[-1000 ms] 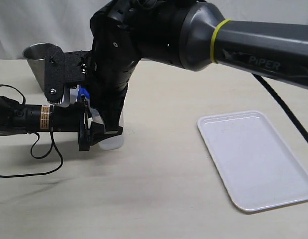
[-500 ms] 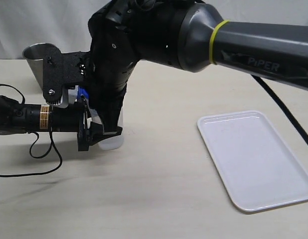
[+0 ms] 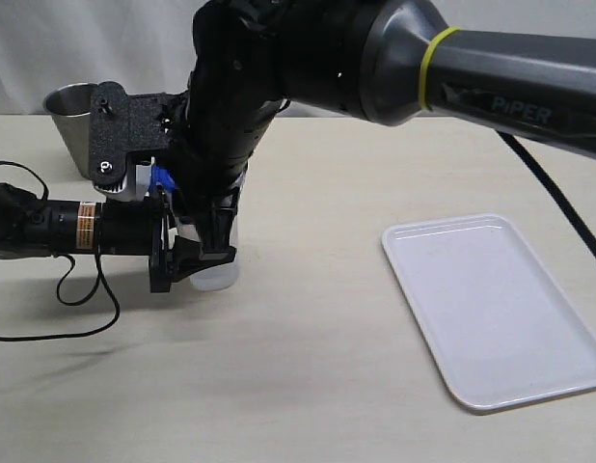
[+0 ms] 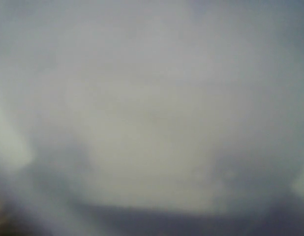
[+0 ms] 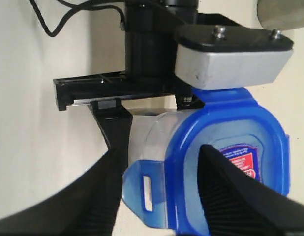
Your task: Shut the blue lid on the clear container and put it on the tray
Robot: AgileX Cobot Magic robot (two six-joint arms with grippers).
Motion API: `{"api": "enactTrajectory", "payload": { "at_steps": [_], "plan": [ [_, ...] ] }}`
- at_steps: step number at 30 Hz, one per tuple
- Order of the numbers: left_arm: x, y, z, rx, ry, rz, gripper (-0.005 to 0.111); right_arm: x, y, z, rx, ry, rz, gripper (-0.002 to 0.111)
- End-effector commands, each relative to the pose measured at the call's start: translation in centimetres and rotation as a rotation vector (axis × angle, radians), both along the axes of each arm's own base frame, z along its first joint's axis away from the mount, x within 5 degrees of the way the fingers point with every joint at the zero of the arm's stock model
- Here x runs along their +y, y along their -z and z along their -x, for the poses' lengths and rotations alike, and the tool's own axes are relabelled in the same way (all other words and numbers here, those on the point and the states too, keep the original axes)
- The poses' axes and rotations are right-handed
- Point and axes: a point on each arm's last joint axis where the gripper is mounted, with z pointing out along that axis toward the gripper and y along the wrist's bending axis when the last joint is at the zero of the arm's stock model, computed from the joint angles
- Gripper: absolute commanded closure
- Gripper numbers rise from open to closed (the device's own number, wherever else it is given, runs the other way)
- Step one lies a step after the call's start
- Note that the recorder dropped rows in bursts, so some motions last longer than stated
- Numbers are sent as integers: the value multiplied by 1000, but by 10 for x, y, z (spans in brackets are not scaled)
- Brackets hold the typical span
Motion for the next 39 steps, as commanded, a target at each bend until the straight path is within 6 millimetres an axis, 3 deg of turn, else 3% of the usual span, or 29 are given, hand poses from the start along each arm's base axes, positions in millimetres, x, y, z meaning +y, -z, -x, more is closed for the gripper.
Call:
{"api": "enactTrajectory", "payload": {
  "at_steps": [1, 9, 13, 26, 30, 36, 39],
  "plan": [
    [-2, 6, 14, 21, 121, -46, 107, -13, 59, 1, 151, 8, 253, 62],
    [-2, 6, 14, 21, 116, -43, 107, -9, 52, 7, 199, 18, 191, 61],
    [-2, 6, 14, 21, 116, -43, 107, -10, 43, 8, 195, 47, 166, 53],
    [-2, 6, 14, 21, 116, -43, 107, -17, -17, 17, 147, 73, 57, 51],
    [-2, 6, 14, 21, 116, -43, 107, -16, -24, 20, 153, 70, 13, 51],
    [-2, 7, 16, -27, 156, -61, 107, -9, -29, 12, 79, 100, -96, 67],
    [-2, 7, 16, -30, 156, -60, 107, -9, -20, 10, 92, 110, -60, 68]
  ]
}}
